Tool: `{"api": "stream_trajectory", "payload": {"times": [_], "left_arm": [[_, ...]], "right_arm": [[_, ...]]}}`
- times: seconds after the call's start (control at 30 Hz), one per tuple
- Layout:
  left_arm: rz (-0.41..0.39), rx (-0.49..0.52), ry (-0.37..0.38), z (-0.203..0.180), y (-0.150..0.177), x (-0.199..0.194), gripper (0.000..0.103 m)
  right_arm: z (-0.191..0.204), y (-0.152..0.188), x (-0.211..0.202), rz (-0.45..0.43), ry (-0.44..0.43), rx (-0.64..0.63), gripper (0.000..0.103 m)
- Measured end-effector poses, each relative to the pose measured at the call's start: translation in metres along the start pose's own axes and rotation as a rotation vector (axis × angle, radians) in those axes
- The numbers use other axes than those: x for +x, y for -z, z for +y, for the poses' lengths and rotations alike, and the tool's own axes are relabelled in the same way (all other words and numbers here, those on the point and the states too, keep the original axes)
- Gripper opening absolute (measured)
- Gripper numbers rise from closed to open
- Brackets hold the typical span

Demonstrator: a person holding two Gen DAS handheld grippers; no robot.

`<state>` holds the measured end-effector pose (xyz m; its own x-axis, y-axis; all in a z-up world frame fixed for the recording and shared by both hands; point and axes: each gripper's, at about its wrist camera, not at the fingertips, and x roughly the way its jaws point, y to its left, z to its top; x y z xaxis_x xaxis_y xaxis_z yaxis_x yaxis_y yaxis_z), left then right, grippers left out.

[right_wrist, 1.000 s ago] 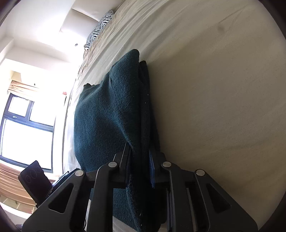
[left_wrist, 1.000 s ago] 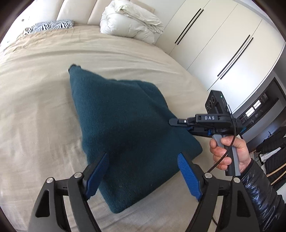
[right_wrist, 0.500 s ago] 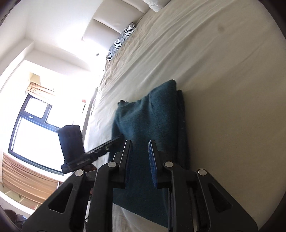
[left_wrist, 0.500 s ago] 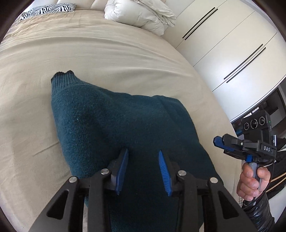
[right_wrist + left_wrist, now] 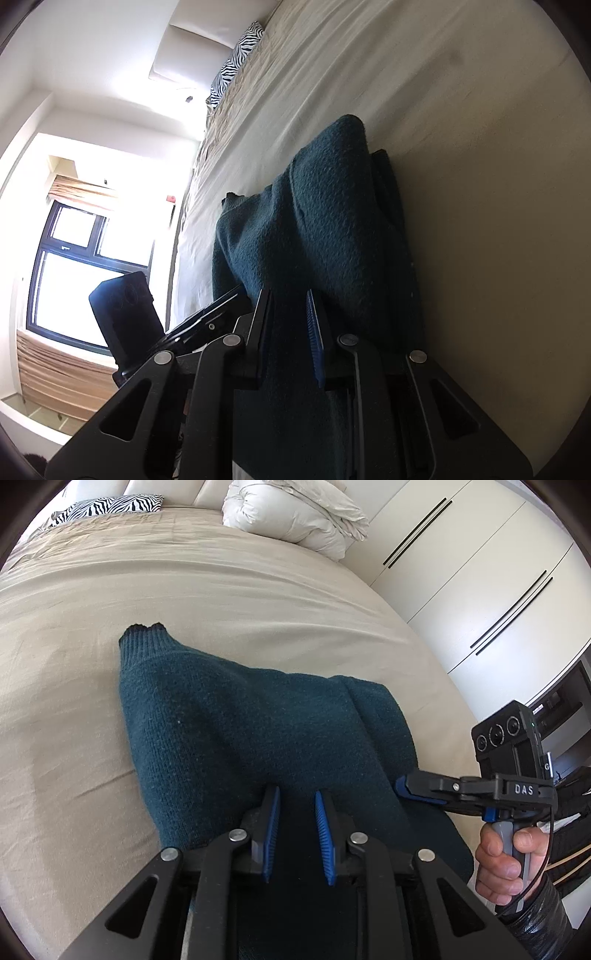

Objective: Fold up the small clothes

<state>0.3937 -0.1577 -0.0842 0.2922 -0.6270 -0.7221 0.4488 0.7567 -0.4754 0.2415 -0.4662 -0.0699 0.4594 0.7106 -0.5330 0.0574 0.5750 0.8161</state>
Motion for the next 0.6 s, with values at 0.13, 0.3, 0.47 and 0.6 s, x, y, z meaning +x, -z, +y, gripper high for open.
{"api": "stream_trajectory", "payload": {"times": [0.13,0.3,0.47,0.6], "left_arm": [[-0.015,0.013,-0.026,-0.008,0.010,-0.013,0.023],[-0.019,0.067,-0.033,-0.030,0.034,-0.034,0.036],[0.002,0.093,-0.015,-0.046,0.069,-0.041,0.038],[0.031,0.096,-0.004,-0.051,0.097,-0.044,0.040]], "right_arm": [[-0.002,0.024,-0.002,0.033,0.009,-0.021,0.018],[-0.004,0.046,-0.011,-0.004,-0.032,0.000,0.018],[0.006,0.073,-0.012,0.021,-0.024,-0.024,0.018],[0.011,0.094,-0.016,0.033,-0.023,-0.037,0.018]]}}
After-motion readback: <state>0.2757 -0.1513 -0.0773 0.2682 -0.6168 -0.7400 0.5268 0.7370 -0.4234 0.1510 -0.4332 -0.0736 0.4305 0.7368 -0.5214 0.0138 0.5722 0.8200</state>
